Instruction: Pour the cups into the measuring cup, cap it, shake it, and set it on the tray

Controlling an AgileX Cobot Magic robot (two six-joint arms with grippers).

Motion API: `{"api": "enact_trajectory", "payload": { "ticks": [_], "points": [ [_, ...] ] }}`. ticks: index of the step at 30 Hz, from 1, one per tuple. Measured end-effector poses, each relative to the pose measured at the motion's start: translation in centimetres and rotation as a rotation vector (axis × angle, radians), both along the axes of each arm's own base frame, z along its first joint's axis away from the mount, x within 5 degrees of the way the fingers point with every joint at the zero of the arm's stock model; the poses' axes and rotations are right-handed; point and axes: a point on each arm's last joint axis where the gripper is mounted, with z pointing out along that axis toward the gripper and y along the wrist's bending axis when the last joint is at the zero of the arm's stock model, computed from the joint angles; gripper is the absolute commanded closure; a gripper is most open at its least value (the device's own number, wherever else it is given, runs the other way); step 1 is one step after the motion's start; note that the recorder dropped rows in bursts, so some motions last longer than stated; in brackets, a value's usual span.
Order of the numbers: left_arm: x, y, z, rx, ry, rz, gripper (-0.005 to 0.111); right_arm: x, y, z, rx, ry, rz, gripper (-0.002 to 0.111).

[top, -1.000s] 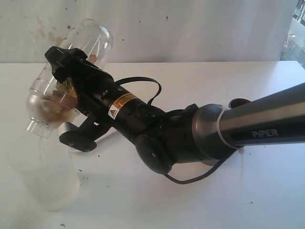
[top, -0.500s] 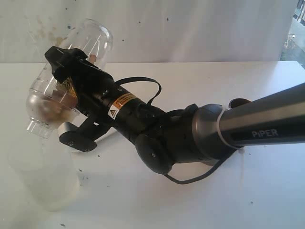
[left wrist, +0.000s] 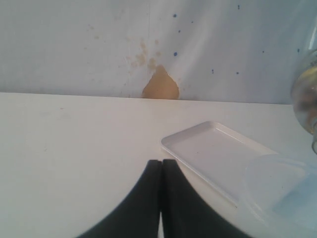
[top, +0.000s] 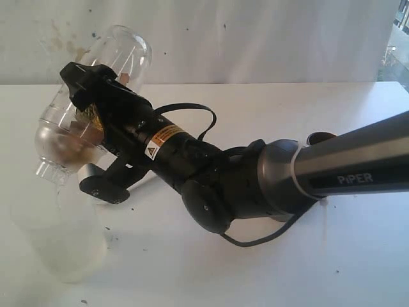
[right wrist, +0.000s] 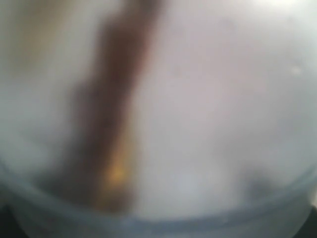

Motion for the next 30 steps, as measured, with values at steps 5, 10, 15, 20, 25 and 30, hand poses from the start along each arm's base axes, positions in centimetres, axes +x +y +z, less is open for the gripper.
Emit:
{"api": "enact_trajectory", "payload": {
  "ticks": [5, 10, 15, 20, 25, 30],
  "points": [
    [0.0, 0.0, 0.0, 0.000, 0.000, 0.000, 0.106, 0.0, 0.0, -0.1, 0.001, 0.009, -0.006, 0.108],
    [0.0, 0.0, 0.0, 0.000, 0.000, 0.000, 0.106, 0.4, -0.5, -0.3, 0.024, 0.063, -0.055, 0.108],
    [0.0, 0.0, 0.0, 0.000, 0.000, 0.000, 0.106, 0.8, -0.6, -0.2, 0.029, 0.073, -0.069, 0.108],
    [0.0, 0.0, 0.0, 0.000, 0.000, 0.000, 0.106, 1.0, 0.0, 0.9, 0.027, 0.033, -0.038, 0.108],
    [0.0, 0.0, 0.0, 0.000, 0.000, 0.000, 0.106, 1.1, 0.3, 1.5, 0.035, 0.013, -0.030, 0.108],
    [0.0, 0.0, 0.0, 0.000, 0.000, 0.000, 0.106, 1.0, 0.5, 1.2, -0.003, 0.022, -0.008, 0.108]
  ]
}}
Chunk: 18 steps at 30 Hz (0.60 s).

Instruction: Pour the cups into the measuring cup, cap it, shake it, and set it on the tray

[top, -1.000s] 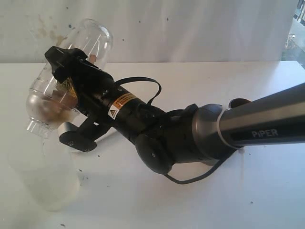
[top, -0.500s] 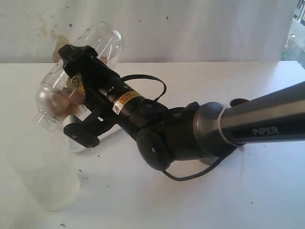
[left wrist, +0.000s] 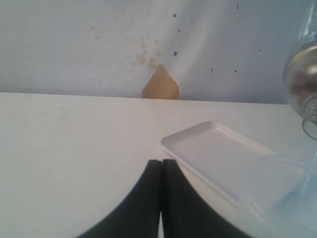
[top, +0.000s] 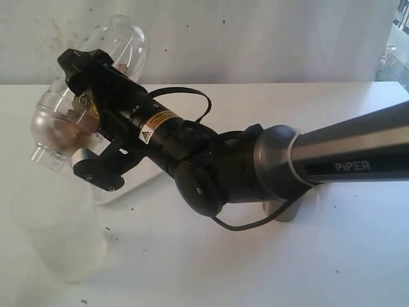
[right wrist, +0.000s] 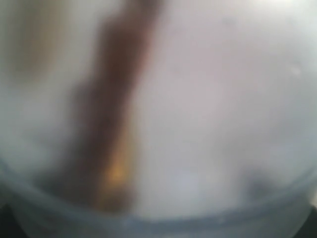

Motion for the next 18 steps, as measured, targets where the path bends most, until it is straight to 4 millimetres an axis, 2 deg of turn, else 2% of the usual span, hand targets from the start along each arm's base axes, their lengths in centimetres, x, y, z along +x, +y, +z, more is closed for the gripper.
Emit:
{"api": "enact_trajectory", "payload": {
  "ticks": [18],
  "points": [
    [0.0, 0.0, 0.0, 0.000, 0.000, 0.000, 0.106, -0.9, 1.1, 0.1, -0.133, -0.111, 0.143, 0.108]
  ]
}}
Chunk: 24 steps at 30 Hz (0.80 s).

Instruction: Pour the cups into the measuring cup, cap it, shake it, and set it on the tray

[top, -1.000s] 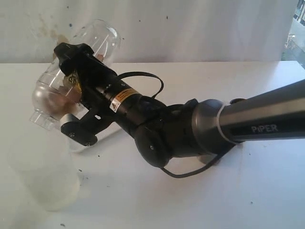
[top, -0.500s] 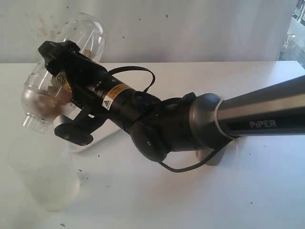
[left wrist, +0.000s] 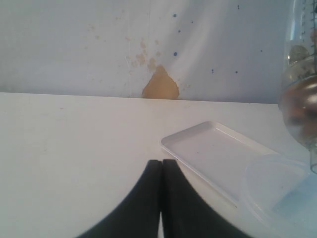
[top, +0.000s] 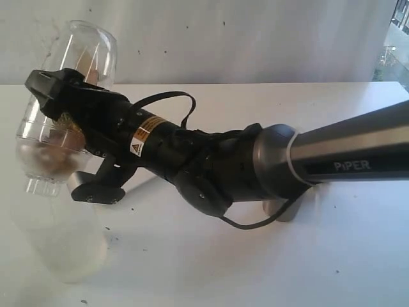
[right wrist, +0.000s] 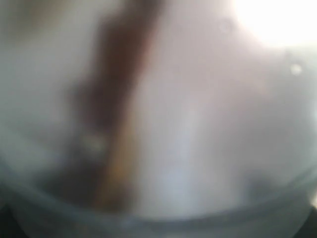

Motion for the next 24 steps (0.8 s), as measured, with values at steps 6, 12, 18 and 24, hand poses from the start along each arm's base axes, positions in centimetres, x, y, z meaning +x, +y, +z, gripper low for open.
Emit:
{"api": "enact_trajectory", "payload": {
  "ticks": [6, 12, 18, 24],
  "points": [
    [0.0, 0.0, 0.0, 0.000, 0.000, 0.000, 0.106, 0.0, 0.7, 1.0, -0.031, -0.060, 0.046, 0.108],
    [0.0, 0.0, 0.0, 0.000, 0.000, 0.000, 0.106, -0.3, 1.0, 1.0, -0.077, -0.107, 0.095, 0.108],
    [0.0, 0.0, 0.0, 0.000, 0.000, 0.000, 0.106, -0.6, 1.3, 1.3, -0.095, -0.152, 0.131, 0.108],
    [0.0, 0.0, 0.0, 0.000, 0.000, 0.000, 0.106, -0.2, 1.5, 2.3, -0.058, -0.165, 0.115, 0.108]
  ]
}}
